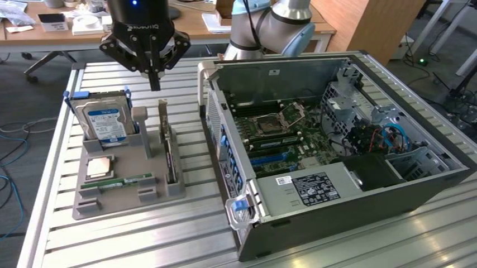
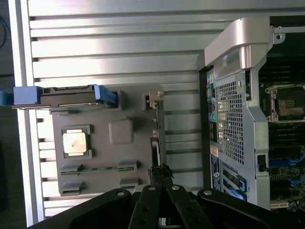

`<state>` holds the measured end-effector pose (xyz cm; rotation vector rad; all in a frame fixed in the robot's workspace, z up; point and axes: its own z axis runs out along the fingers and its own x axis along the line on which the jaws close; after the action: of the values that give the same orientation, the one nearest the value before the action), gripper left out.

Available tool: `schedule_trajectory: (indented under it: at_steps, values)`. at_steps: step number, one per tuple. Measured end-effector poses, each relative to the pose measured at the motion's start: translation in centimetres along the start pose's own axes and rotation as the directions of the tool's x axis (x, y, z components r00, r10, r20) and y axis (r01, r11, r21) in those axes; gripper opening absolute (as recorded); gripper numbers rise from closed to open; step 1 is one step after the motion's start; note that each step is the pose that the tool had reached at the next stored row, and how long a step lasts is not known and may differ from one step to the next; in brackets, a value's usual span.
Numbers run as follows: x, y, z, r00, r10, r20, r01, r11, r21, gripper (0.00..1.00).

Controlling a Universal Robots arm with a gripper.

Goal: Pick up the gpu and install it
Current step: 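Reach for the gpu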

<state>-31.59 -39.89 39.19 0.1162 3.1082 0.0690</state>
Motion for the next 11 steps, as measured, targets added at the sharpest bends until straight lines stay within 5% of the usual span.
schedule_trajectory:
  at_steps: [11]
  values:
    - [0.59, -0.04, -0.02, 1.0000, 0.000, 0.0001, 0.000, 1.0000, -0.0001, 0.11]
